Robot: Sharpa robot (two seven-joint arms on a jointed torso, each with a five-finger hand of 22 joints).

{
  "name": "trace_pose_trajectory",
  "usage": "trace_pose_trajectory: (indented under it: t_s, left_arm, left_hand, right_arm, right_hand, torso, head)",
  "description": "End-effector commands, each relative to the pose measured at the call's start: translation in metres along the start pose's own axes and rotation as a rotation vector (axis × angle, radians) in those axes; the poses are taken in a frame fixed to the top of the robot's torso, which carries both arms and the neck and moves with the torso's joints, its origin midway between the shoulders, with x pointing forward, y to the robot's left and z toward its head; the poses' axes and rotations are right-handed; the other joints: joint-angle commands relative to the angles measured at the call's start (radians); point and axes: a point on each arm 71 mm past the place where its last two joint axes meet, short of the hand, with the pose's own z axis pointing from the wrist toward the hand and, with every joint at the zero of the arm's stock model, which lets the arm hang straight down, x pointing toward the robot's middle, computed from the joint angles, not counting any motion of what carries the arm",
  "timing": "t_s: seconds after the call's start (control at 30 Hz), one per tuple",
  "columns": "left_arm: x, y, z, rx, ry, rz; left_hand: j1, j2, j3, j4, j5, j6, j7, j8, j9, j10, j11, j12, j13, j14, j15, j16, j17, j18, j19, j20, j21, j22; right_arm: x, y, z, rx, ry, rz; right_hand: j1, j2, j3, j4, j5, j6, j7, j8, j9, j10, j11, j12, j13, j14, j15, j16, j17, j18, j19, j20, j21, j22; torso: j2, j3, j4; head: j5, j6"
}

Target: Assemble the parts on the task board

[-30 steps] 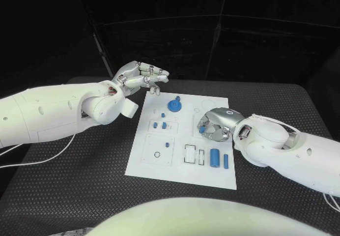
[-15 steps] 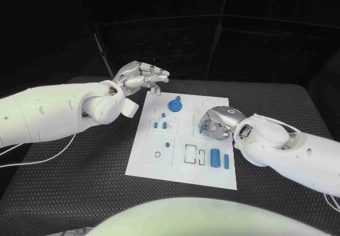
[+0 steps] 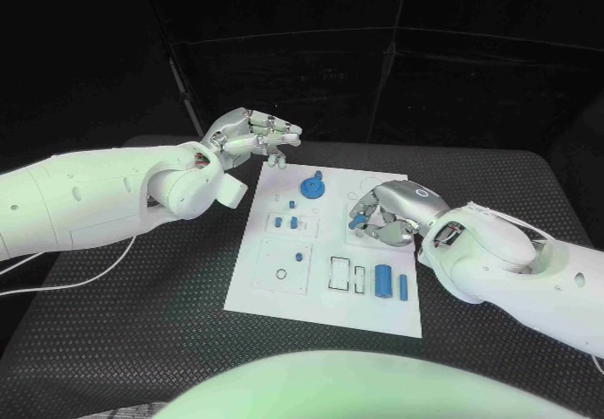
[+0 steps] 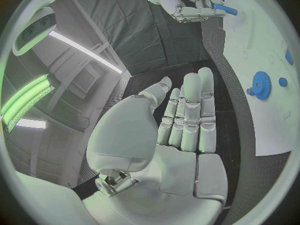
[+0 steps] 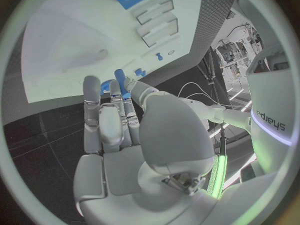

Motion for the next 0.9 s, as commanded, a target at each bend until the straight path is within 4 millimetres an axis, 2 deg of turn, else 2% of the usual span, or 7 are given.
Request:
trace_pose_trajectory:
  t_s: [0.03, 0.17, 0.33, 0.47, 0.6, 0.7, 0.9]
  left_arm:
    - [0.0, -0.001, 0.001, 0.003, 0.009, -0.009]
    - [0.0, -0.001, 0.001, 0.004, 0.008, -0.008]
    - [0.001, -0.001, 0.002, 0.006, 0.009, -0.007]
    - [0.001, -0.001, 0.003, 0.007, 0.01, -0.007]
    - [0.002, -0.001, 0.004, 0.009, 0.011, -0.006]
    - [0.004, -0.001, 0.005, 0.009, 0.014, -0.007]
    - [0.005, -0.001, 0.006, 0.01, 0.017, -0.007]
  left_hand:
    - [-0.004, 0.003, -0.007, 0.0, -0.001, 0.0, 0.003, -0.006, -0.001, -0.007, -0.001, 0.003, -0.001, -0.008, -0.002, -0.005, -0.002, 0.006, -0.003, 0.005, -0.005, -0.002]
    - [-0.004, 0.003, -0.007, 0.0, -0.001, 0.0, 0.003, -0.006, -0.001, -0.007, -0.001, 0.003, -0.001, -0.008, -0.002, -0.005, -0.002, 0.006, -0.003, 0.005, -0.005, -0.002]
    - [-0.004, 0.003, -0.007, 0.0, -0.001, 0.0, 0.003, -0.006, -0.001, -0.007, -0.001, 0.003, -0.001, -0.008, -0.002, -0.005, -0.002, 0.006, -0.003, 0.005, -0.005, -0.002]
    - [-0.004, 0.003, -0.007, -0.001, -0.001, 0.0, 0.003, -0.006, -0.001, -0.007, -0.001, 0.003, -0.001, -0.008, -0.002, -0.005, -0.002, 0.006, -0.003, 0.005, -0.005, -0.002]
    - [-0.004, 0.003, -0.007, -0.001, -0.001, 0.0, 0.003, -0.006, -0.001, -0.007, -0.001, 0.003, -0.001, -0.008, -0.002, -0.005, -0.002, 0.006, -0.003, 0.005, -0.005, -0.002]
    - [-0.004, 0.003, -0.007, -0.001, -0.001, 0.0, 0.003, -0.006, -0.001, -0.007, -0.001, 0.003, -0.001, -0.008, -0.002, -0.005, -0.002, 0.006, -0.003, 0.005, -0.005, -0.002]
    - [-0.004, 0.003, -0.007, -0.001, -0.001, 0.0, 0.003, -0.006, -0.001, -0.007, -0.001, 0.003, -0.001, -0.008, -0.002, -0.005, -0.002, 0.006, -0.003, 0.005, -0.005, -0.002]
  right_arm:
    - [-0.007, 0.014, -0.001, -0.05, -0.051, 0.075]
    - [-0.006, 0.035, 0.005, -0.097, -0.042, 0.127]
    - [0.0, 0.062, 0.019, -0.168, -0.024, 0.164]
    - [0.01, 0.084, 0.031, -0.235, -0.004, 0.166]
    - [0.022, 0.102, 0.039, -0.287, 0.029, 0.153]
    - [0.032, 0.111, 0.044, -0.31, 0.064, 0.136]
    - [0.052, 0.114, 0.051, -0.313, 0.146, 0.104]
  right_hand:
    - [0.003, -0.004, 0.001, -0.006, 0.006, 0.016, -0.012, 0.016, 0.014, 0.002, 0.001, -0.005, -0.001, 0.026, -0.008, 0.007, 0.002, -0.008, 0.007, 0.001, 0.005, 0.003]
    - [0.001, -0.005, 0.0, -0.005, 0.006, 0.015, -0.011, 0.016, 0.014, 0.001, 0.002, -0.006, -0.002, 0.026, -0.007, 0.008, 0.003, -0.009, 0.007, 0.001, 0.005, 0.003]
    - [0.0, -0.006, 0.0, -0.004, 0.006, 0.012, -0.009, 0.014, 0.013, -0.001, 0.003, -0.009, -0.002, 0.026, -0.006, 0.007, 0.001, -0.009, 0.006, 0.001, 0.004, 0.0]
    - [0.0, -0.006, 0.0, -0.005, 0.008, 0.01, -0.009, 0.013, 0.013, -0.003, 0.004, -0.011, -0.003, 0.026, -0.006, 0.007, -0.001, -0.008, 0.005, 0.002, 0.003, -0.002]
    - [0.0, -0.006, 0.0, -0.005, 0.008, 0.007, -0.007, 0.012, 0.012, -0.006, 0.005, -0.013, -0.004, 0.025, -0.005, 0.007, -0.002, -0.008, 0.005, 0.002, 0.002, -0.003]
    - [-0.001, -0.006, 0.0, -0.005, 0.009, 0.004, -0.006, 0.011, 0.011, -0.008, 0.006, -0.015, -0.005, 0.025, -0.004, 0.006, -0.004, -0.008, 0.004, 0.002, 0.002, -0.004]
    - [-0.002, -0.007, -0.001, -0.005, 0.009, 0.0, -0.004, 0.008, 0.01, -0.013, 0.008, -0.019, -0.006, 0.024, -0.003, 0.004, -0.007, -0.008, 0.002, 0.003, 0.0, -0.006]
  torso:
    - [0.002, 0.0005, -0.0002]
    - [0.003, -0.001, 0.0006]
    - [0.004, -0.0005, 0.003]
    - [0.005, -0.0002, 0.0033]
    - [0.005, -0.0015, 0.0035]
    - [0.004, -0.0015, 0.003]
    - [0.003, -0.001, 0.0015]
  head:
    - [0.005, 0.0]
    - [0.009, 0.0]
    - [0.021, 0.0]
    - [0.031, 0.0]
    - [0.037, 0.0]
    - [0.043, 0.0]
    - [0.055, 0.0]
